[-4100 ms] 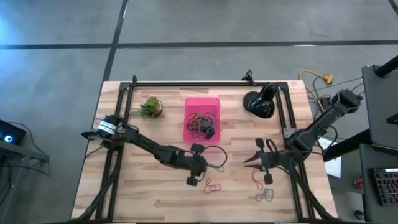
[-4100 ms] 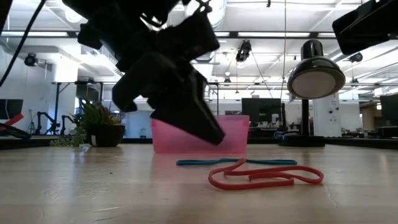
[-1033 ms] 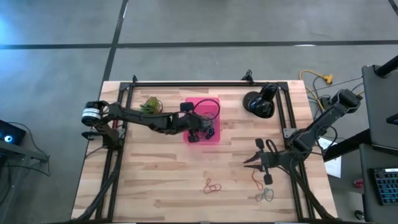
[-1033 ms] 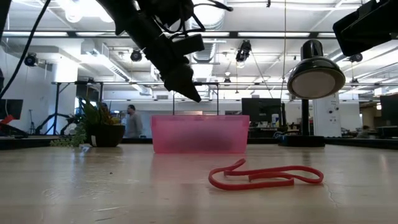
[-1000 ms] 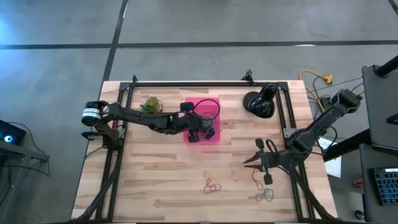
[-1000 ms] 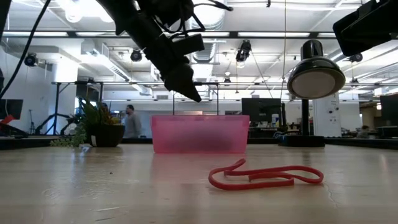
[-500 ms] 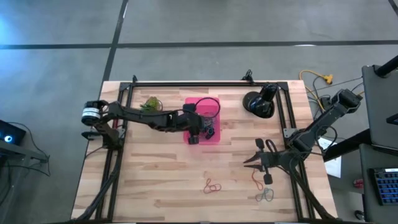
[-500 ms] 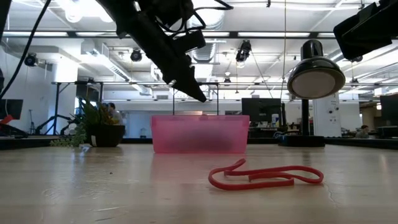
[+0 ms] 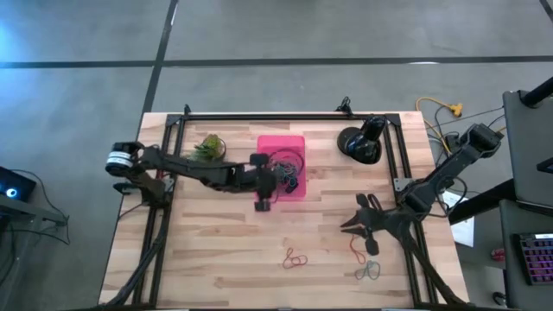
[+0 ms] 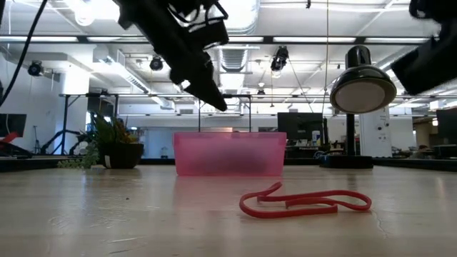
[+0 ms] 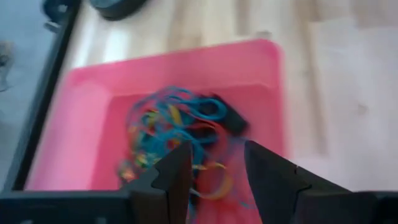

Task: Pick and place rubber bands into bin
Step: Put the red rubber bands into the pink bin

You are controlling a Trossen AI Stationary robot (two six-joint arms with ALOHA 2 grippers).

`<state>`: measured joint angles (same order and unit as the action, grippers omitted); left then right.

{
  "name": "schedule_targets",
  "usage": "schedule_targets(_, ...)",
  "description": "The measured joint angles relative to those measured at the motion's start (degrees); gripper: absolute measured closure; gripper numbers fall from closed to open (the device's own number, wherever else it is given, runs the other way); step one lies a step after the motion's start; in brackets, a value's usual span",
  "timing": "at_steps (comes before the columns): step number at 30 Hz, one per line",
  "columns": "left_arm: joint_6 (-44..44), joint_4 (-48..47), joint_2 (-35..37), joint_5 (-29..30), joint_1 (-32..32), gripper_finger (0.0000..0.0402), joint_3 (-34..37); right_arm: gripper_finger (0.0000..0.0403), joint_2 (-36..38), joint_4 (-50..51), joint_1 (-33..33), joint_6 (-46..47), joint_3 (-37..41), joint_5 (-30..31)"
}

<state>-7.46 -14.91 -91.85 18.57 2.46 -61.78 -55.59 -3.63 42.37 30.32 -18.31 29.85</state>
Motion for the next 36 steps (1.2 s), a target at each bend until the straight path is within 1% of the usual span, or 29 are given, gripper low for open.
schedule_targets(2,1.11,-1.41,0.34,0.13,2.46,0.0269,0.44,0.0346,0.00,-0.03,0.21,5.33,1.93,-2.68)
schedule_targets(4,1.11,-0.93,0.78,0.06,5.35,0.0269,1.38,0.0346,-0.19,0.00,1.10,10.68,3.80,-4.09)
schedule_targets(7,1.09,-0.21,1.34,-0.06,9.03,0.0269,2.99,0.0346,-2.16,0.14,3.17,17.42,5.64,-4.57)
schedule_targets(10,1.11,-0.38,1.81,0.03,11.72,0.0269,4.30,0.0346,-5.64,0.13,5.29,21.89,5.80,-4.99)
schedule_targets(14,1.07,0.44,1.81,0.14,13.97,0.0269,4.43,0.0346,-10.73,2.41,6.58,23.33,3.56,-5.03)
schedule_targets(16,1.09,1.11,1.81,0.09,14.52,0.0269,4.44,0.0346,-13.17,6.21,6.62,23.76,1.63,-4.94)
schedule_targets(20,1.13,1.32,1.83,0.19,14.79,0.0269,4.57,0.0346,-18.09,17.01,6.60,26.13,-3.02,-4.76)
schedule_targets(24,1.17,1.25,1.83,0.17,15.16,0.0269,4.85,0.0346,-21.90,23.52,6.64,26.74,-7.37,-4.29)
schedule_targets(29,1.24,1.21,1.83,0.15,15.29,0.0269,4.96,0.0346,-23.43,27.51,6.64,24.35,-11.23,-4.37)
schedule_targets(36,1.31,1.35,1.83,0.15,15.29,0.0269,5.68,0.0346,-22.83,36.78,6.62,29.05,-13.26,-5.76)
